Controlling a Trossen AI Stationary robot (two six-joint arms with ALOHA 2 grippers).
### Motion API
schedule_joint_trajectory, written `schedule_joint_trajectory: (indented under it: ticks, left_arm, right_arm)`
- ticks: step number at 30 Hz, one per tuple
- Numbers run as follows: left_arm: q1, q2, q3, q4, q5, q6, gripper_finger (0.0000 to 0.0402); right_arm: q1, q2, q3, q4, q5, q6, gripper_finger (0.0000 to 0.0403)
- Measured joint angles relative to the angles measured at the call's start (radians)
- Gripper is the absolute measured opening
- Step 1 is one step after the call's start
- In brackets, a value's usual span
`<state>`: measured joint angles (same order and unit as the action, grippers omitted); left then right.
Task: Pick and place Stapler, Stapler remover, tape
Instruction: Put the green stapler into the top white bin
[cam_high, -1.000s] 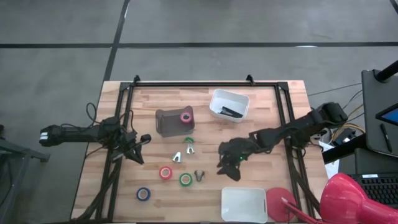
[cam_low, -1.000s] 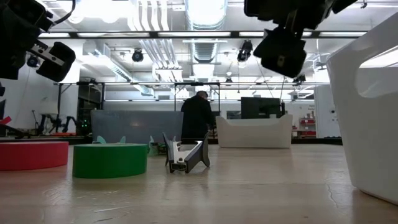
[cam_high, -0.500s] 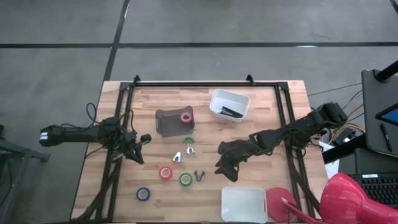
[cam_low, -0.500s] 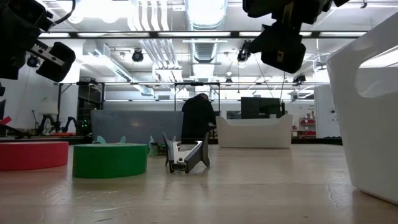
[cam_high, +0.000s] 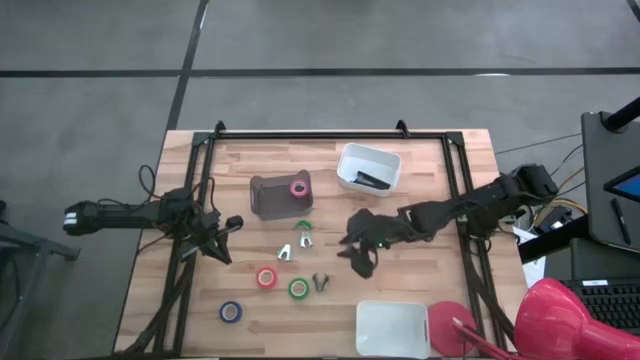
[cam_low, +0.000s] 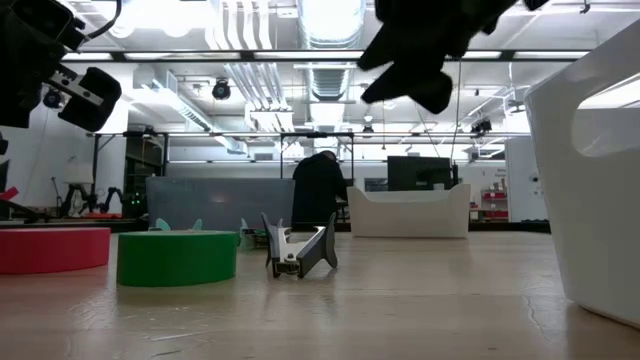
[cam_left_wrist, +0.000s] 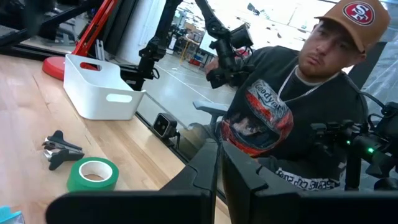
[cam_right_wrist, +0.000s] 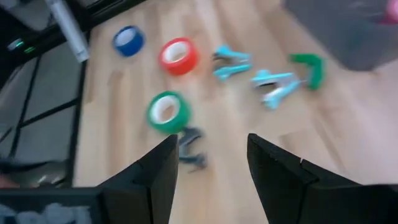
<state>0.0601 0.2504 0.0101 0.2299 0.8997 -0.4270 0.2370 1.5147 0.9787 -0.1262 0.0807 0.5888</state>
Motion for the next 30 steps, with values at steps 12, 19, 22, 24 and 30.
schedule_joint_trajectory:
  ticks: [12,19,22,24,30]
  left_arm:
    - [0.0,0.0,0.0,0.0,0.0,0.0,0.0023]
    - [0.0,0.0,0.0,-0.001,0.0,0.0,0.0023]
    - [0.0,0.0,0.0,-0.001,0.0,0.0,0.0023]
    - [0.0,0.0,0.0,-0.001,0.0,0.0,0.0023]
    - [0.0,0.0,0.0,0.0,0.0,0.0,0.0023]
  right_arm:
    - [-0.039,0.012,-0.002,-0.15,-0.006,-0.082,0.0182]
    - [-0.044,0.012,-0.027,-0.262,0.033,-0.157,0.0182]
    - [-0.043,0.004,-0.035,-0.362,0.095,-0.182,0.0182]
    - [-0.043,0.002,-0.043,-0.422,0.142,-0.199,0.0182]
    - [-0.05,-0.004,-0.078,-0.507,0.302,-0.277,0.0182]
